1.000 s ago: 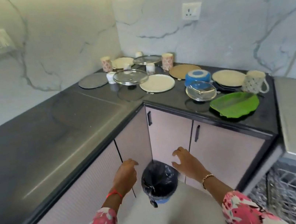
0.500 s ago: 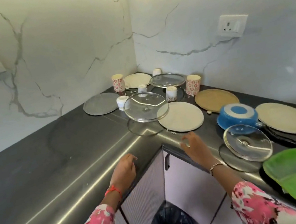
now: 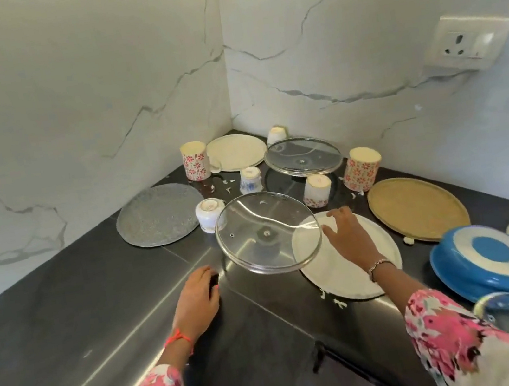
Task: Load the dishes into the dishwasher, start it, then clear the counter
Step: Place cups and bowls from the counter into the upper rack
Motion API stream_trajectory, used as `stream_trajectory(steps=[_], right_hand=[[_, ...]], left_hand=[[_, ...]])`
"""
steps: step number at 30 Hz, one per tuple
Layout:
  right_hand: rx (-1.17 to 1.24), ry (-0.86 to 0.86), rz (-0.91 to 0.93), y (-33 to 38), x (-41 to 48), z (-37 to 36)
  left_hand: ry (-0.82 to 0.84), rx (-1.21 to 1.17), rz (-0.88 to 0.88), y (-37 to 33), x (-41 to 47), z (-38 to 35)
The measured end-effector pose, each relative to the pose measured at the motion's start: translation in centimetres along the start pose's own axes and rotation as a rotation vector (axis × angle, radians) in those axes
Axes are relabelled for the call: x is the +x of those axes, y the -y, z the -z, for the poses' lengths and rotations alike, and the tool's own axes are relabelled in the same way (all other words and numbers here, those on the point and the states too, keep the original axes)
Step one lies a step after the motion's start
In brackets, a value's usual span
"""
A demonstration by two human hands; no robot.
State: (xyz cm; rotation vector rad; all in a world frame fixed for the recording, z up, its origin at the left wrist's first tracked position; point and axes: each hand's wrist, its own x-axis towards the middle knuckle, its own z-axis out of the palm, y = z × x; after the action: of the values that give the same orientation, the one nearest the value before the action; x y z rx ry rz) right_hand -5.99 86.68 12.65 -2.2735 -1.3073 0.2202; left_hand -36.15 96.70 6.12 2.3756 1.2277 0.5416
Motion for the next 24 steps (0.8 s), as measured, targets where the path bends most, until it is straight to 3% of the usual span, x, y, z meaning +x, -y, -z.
stream_trajectory(steps=[5, 11, 16, 24], right_hand=[[-0.028, -0.003, -0.058, 0.4, 6.3, -0.2], [-0.137, 0.081, -0.092, 0.3, 11.8, -1.1], [-0.052, 0.164, -0.175, 0.1, 13.4, -2.0], [0.028, 0.19, -0.122, 0.3, 14.4, -1.3]], left_hand=[[0.018, 0.175, 0.015, 0.7, 1.4, -1.3], [-0.006, 0.207, 0.015, 1.3, 1.3, -2.2], [0.0, 0.255, 0.037, 1.1, 1.3, -2.0], [-0.006, 0.249, 0.048, 0.3, 1.2, -1.6]])
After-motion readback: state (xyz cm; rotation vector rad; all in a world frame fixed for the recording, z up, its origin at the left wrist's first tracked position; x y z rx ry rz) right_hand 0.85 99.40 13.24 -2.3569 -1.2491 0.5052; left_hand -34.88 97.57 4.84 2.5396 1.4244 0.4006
